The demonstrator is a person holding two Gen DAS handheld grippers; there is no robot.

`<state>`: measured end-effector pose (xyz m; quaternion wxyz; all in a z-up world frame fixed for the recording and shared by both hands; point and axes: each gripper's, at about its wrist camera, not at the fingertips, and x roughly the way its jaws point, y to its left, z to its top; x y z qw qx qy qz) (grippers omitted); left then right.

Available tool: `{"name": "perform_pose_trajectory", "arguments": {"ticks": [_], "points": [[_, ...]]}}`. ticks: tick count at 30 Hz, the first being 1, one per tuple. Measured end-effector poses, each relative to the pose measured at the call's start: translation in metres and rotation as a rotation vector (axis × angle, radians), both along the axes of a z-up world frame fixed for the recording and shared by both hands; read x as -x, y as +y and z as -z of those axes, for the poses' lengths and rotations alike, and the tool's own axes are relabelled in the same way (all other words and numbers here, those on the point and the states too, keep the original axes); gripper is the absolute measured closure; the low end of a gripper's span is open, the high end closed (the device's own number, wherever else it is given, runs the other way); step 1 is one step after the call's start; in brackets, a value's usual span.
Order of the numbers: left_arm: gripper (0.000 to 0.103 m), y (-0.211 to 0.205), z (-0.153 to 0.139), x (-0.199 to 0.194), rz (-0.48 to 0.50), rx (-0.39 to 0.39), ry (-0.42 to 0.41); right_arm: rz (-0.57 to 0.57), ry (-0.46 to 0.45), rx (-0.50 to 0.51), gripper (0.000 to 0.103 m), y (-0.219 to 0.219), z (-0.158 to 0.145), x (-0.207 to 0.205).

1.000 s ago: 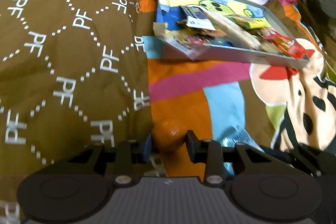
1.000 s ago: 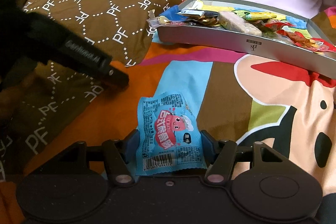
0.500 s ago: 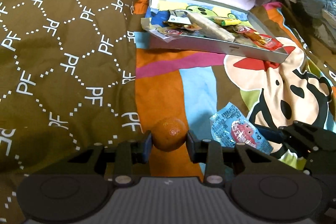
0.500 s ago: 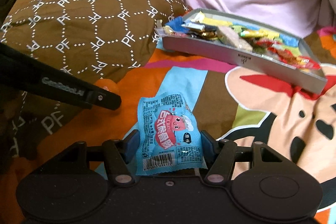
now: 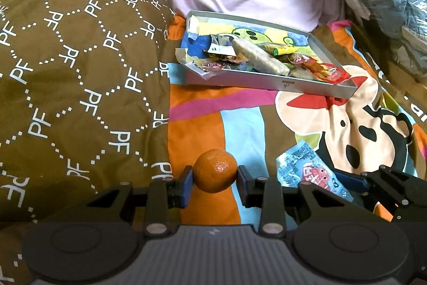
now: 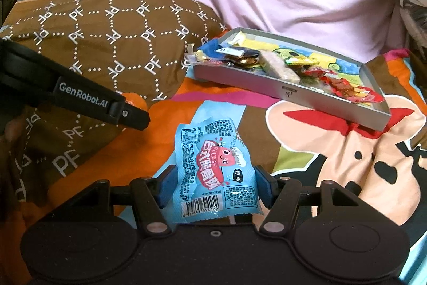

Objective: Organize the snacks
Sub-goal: 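Carry the orange and candy packet over the tray with both grippers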

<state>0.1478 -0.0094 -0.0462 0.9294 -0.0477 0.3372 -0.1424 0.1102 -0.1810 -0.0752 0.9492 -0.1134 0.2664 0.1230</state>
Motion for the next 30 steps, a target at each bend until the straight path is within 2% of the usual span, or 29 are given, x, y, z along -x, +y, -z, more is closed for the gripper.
{"name": "perform_pose_trajectory", "arguments": {"ticks": [6, 11, 18, 23, 30], "points": [[0.065, 0.001, -0.004, -0.005, -0.012, 0.013, -0.004, -0.001, -0.035, 0.006, 0.04, -0.011, -0.013, -0.01], [0.065, 0.0, -0.017, -0.024, -0.016, 0.01, -0.019, 0.006, -0.076, 0.003, 0.04, -0.027, -0.037, -0.039], [0.065, -0.017, -0.049, -0.083, -0.027, 0.043, -0.105, 0.014, -0.161, 0.037, 0.04, -0.048, -0.068, -0.097], [0.065, -0.039, -0.067, -0.13, -0.012, 0.062, -0.165, 0.072, -0.229, -0.002, 0.04, -0.061, -0.077, -0.147], [0.065, -0.08, -0.073, -0.187, 0.043, 0.072, -0.168, 0.162, -0.204, -0.031, 0.04, -0.089, -0.074, -0.203]]}}
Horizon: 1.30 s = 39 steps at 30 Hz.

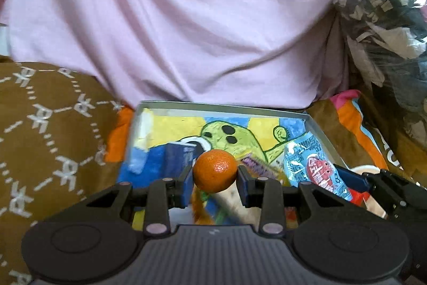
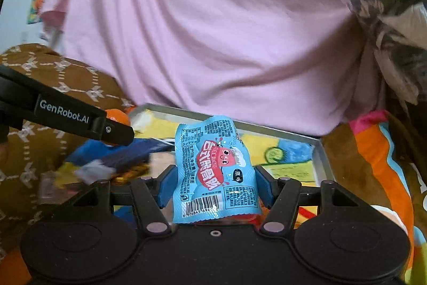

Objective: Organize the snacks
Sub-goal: 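Carry the orange and candy packet over the tray with both grippers, then open both grippers to drop the orange and candy packet into the tray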

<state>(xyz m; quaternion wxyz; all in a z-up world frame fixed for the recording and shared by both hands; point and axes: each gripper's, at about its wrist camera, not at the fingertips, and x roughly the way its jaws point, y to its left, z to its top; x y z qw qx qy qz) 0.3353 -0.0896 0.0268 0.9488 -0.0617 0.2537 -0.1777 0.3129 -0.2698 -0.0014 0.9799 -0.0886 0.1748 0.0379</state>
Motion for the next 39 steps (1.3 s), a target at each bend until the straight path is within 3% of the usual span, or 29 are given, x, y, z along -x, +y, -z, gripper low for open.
{"name": "perform_pose_trajectory", "arguments": {"ticks": [12, 25, 39], "points": [[0.065, -0.046, 0.022, -0.048, -0.002, -0.054, 0.055, 0.128, 0.132, -0.135, 0.039, -0.049, 0.015, -0.051], [0.065, -0.039, 0.028, -0.058, -0.02, -0.037, 0.099, 0.117, 0.123, -0.112, 0.035, -0.042, 0.017, -0.048], [0.064, -0.025, 0.027, -0.044, -0.041, -0.028, 0.117, 0.138, 0.09, -0.13, 0.016, -0.044, 0.01, -0.032]]}}
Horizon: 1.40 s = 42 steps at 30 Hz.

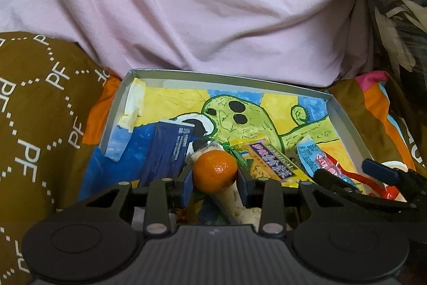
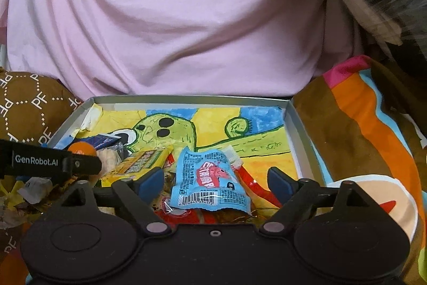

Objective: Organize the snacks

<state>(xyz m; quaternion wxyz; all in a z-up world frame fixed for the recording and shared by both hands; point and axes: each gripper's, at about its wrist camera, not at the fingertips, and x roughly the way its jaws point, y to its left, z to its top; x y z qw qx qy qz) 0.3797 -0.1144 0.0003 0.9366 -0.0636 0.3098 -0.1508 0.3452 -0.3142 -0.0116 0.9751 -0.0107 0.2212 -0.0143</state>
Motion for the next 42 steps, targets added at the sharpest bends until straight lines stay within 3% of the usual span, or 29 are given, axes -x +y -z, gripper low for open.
{"name": "perform_pose_trajectory", "arguments": {"ticks": [16, 23, 42], "points": [[0.05, 0.011, 0.006, 0.019, -0.019, -0.029, -0.011, -0.046, -0.045, 0.035, 0.012, 0.014, -0.013, 0.031], [0.031, 0.013, -0.01, 0.031, -0.028, -0.034, -0.061, -0.027, -0.064, 0.028, 0.008, 0.017, -0.024, 0.044], [0.001, 0.031, -0.067, 0.08, -0.078, -0.051, -0.206, 0.026, -0.156, -0.027, 0.001, 0.022, -0.068, 0.092]]}}
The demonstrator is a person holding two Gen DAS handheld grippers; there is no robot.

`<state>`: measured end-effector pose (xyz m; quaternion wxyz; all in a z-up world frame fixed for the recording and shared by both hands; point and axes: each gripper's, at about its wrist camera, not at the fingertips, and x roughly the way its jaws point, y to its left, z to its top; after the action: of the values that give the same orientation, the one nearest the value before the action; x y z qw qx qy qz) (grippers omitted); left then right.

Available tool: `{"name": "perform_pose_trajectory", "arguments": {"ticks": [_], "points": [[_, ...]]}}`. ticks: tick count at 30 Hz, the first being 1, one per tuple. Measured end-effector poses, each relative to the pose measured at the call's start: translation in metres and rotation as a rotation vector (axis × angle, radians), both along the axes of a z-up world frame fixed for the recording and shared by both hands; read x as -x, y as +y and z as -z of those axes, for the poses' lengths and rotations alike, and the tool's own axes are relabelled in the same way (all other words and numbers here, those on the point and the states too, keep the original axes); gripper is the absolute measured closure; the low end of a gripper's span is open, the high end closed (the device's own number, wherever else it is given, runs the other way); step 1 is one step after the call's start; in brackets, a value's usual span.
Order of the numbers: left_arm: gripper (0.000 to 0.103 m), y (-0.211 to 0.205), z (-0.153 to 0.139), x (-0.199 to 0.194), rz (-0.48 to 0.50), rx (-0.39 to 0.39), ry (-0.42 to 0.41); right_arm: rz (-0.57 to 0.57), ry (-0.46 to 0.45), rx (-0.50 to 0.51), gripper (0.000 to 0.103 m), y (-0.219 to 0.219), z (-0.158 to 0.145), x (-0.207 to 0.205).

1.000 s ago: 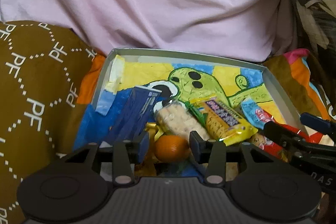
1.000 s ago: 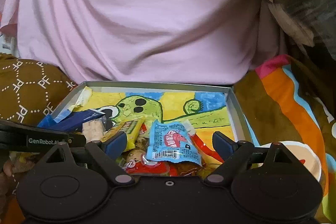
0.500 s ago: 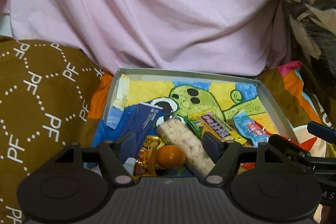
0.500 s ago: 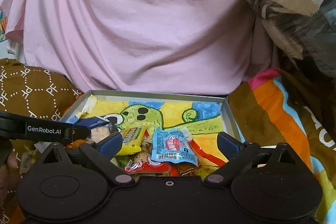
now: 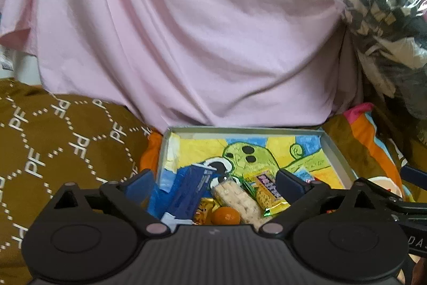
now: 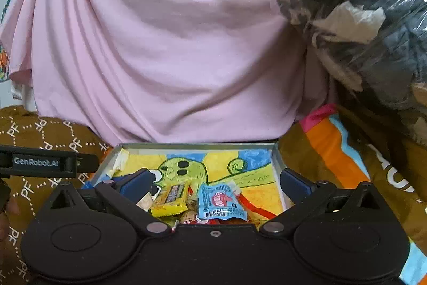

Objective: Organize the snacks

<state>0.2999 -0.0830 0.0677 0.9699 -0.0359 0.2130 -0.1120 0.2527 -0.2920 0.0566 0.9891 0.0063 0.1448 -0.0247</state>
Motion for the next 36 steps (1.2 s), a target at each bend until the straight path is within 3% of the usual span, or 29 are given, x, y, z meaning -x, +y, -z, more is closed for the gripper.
{"name": "perform_pose_trajectory", "arguments": {"ticks": [9, 25, 36], "points": [[0.0, 0.014, -0.011, 0.035, -0.035, -0.017, -0.041, -0.008, 0.001, -0.033, 0.001, -0.003, -0.007, 0.039], [0.0, 0.045, 0.006, 0.131, -0.058, 0.049, -0.044, -0.021, 0.02, -0.079, 0.001, -0.004, -0.01, 0.136], [0.0, 0.065, 0.014, 0.187, -0.069, 0.046, -0.054, -0.003, 0.014, -0.081, 0.001, 0.004, -0.008, 0.188]]}}
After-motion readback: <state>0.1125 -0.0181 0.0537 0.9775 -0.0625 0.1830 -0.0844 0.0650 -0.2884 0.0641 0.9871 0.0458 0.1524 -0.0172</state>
